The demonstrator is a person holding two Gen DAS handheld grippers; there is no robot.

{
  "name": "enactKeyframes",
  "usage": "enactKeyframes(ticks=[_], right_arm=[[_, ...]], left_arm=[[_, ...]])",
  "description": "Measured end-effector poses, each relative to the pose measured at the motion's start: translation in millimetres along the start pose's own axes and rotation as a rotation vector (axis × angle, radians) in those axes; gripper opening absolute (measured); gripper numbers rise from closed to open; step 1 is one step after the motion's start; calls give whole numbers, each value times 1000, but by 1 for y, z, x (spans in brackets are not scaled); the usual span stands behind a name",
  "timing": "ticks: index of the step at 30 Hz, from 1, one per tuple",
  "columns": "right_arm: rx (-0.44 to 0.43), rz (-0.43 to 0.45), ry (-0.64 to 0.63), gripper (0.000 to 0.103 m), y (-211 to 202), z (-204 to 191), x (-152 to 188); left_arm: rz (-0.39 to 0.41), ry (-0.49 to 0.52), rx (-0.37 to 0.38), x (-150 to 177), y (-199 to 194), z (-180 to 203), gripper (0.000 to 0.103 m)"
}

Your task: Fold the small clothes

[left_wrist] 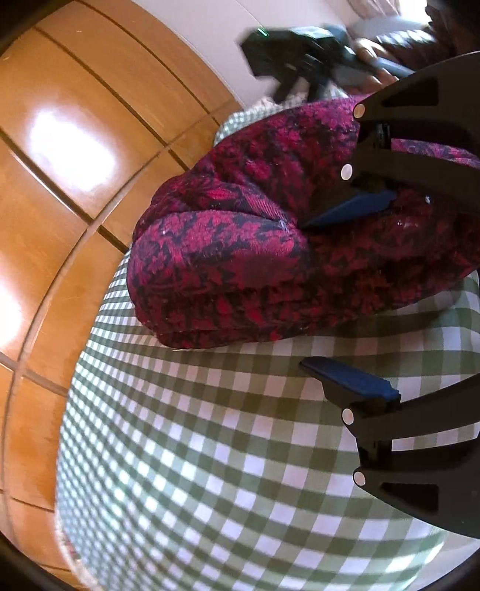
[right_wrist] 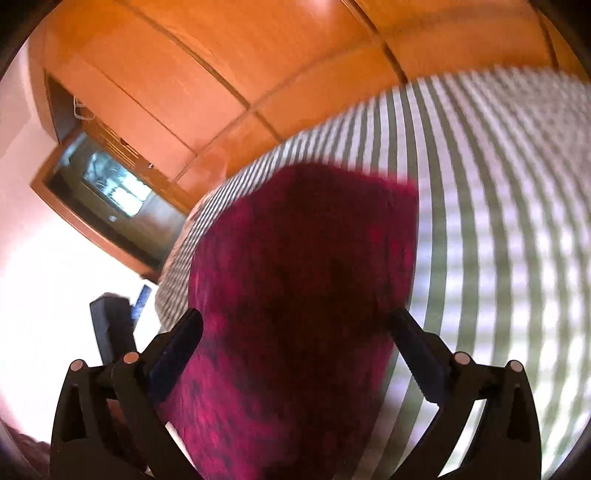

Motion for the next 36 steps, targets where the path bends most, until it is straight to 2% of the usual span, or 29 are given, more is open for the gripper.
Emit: enactKeyframes(ticks=[1, 4, 10, 12, 15, 17, 19, 24, 28, 31, 34, 35, 36], right_arm=[[-26, -42, 38, 101, 9, 6, 10], [-148, -62, 128, 101, 23, 15, 17], [-211, -114, 77, 101, 42, 0, 8], [-236, -103, 70, 95, 39, -7, 4], [-289, -54, 67, 89, 22, -14, -1], [-325, -15, 64, 87, 2, -17, -5], [-337, 32, 53, 86, -23, -17, -10], [-269, 215, 50, 86, -100, 19, -40], [-159, 347, 90, 86, -163, 74, -62], [-66, 417, 149, 86, -198, 121, -72], [-15, 475, 206, 86, -224, 159, -73], [18, 484, 224, 86, -232, 176, -70], [75, 484, 242, 88, -235, 191, -66]], left_arm=[[-3, -10, 9, 0, 1, -1, 72], [-8, -34, 47, 3, 2, -5, 72], [-41, -170, 205, 11, 9, -14, 72], [-64, -176, 277, 17, 11, 0, 71], [-63, -151, 307, 19, 11, 19, 71], [-69, -179, 382, 16, 12, 34, 69], [-70, -128, 430, 11, 17, 66, 69], [-126, 28, 511, -10, 63, 157, 69], [-200, 155, 547, -16, 124, 242, 69], [-250, 239, 535, -13, 173, 299, 69], [-291, 295, 523, -7, 214, 348, 69], [-299, 316, 505, -3, 225, 357, 69], [-311, 357, 457, 4, 240, 366, 69]])
Point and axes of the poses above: each gripper's, at about its wrist camera, not at the fingertips, and y roughly the way its jaws point, z to its right, x to its underside, the point moved 6 cm from there along y, roughly the way its jaws point, and after that the axes turned 9 degrees about z, right-handed, at the moved point
